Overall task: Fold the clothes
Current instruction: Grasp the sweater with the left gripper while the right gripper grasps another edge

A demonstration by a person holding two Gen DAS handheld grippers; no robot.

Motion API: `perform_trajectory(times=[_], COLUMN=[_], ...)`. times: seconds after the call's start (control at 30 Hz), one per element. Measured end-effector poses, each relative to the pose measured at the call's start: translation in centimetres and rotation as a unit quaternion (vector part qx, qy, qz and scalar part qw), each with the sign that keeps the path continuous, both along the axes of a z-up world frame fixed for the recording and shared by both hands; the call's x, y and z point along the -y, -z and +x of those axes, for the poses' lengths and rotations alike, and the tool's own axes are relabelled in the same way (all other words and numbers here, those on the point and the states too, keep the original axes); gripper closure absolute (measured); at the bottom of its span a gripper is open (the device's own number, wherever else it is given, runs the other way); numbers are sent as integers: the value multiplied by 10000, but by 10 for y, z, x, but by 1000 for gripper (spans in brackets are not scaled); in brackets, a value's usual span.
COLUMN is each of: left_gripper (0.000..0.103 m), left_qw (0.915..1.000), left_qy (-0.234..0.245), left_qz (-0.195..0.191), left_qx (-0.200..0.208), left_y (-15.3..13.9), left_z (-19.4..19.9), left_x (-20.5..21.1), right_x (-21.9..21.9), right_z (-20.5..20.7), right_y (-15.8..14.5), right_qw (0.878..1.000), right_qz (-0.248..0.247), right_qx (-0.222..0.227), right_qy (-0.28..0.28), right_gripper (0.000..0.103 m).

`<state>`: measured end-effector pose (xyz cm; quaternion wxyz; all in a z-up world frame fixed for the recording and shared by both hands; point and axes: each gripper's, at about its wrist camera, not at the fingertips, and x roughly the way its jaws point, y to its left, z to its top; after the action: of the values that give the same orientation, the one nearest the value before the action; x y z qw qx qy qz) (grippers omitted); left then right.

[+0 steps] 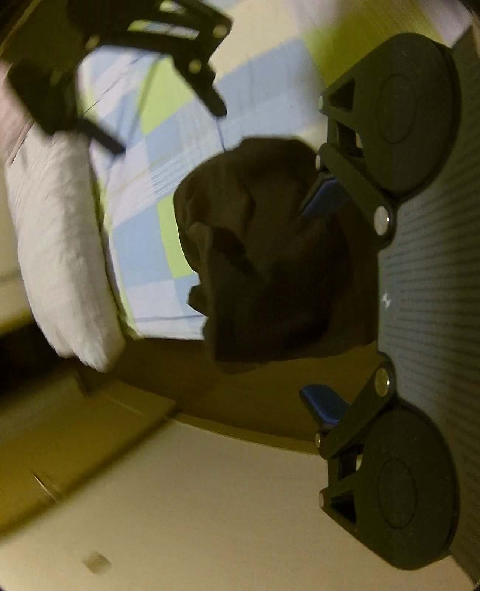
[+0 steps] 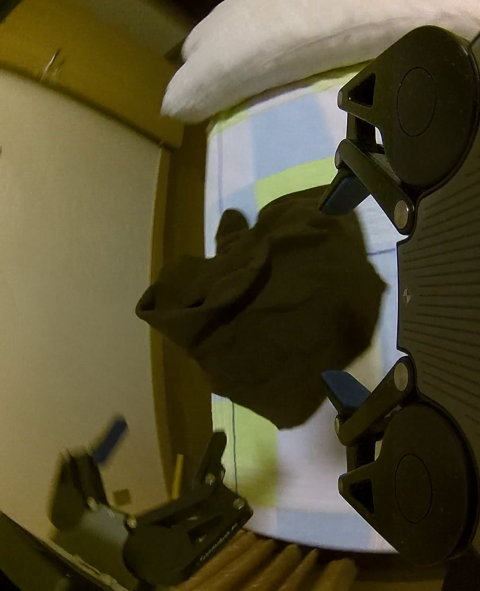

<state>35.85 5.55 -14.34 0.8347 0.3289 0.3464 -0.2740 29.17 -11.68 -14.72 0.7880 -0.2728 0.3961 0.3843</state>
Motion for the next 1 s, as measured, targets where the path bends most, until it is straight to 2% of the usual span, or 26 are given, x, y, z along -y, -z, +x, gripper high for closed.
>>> perform_trajectory(times=[0.2, 0.3, 0.33, 0.37, 0.43, 0.47, 0.53, 0.7, 0.8, 0.9, 1.0], left_gripper=[10, 23, 36, 58, 81, 91, 97, 98, 98, 98, 98], left_qw=[9946, 9902, 9891, 9879, 9877, 9877, 9875, 9827, 9775, 9714, 9609], left_qy=[1016, 1377, 1446, 1504, 1442, 1429, 1465, 1737, 1939, 2116, 2474], left_qz=[-190, -219, -266, -314, -432, -434, -385, -538, -775, -1066, -1205], left_qx=[9, -28, -115, -205, -422, -452, -439, -345, -303, -163, 302], left_y=[40, 57, 59, 61, 60, 57, 52, 12, -16, -45, -80], left_z=[50, 63, 66, 69, 70, 65, 53, -16, -56, -86, -125], left_x=[1, 1, 0, 0, 1, 2, 6, 33, 67, 119, 180], right_x=[-40, -51, -52, -53, -51, -45, -34, 18, 69, 129, 190], right_z=[48, 61, 63, 64, 61, 56, 44, -5, -40, -75, -116], right_y=[52, 80, 89, 95, 97, 93, 85, 43, 12, -23, -61], right_qw=[9968, 9930, 9920, 9914, 9924, 9938, 9962, 9988, 9992, 9979, 9932], right_qz=[-336, -577, -683, -766, -776, -728, -620, -384, -387, -405, -515], right_qx=[133, 158, 92, -2, -97, -94, -102, -157, 57, 361, 786], right_qy=[-718, -1015, -1061, -1061, -953, -838, -599, -252, -21, 343, 688], right_gripper=[9, 11, 40, 56, 86, 92, 97, 99, 99, 99, 99])
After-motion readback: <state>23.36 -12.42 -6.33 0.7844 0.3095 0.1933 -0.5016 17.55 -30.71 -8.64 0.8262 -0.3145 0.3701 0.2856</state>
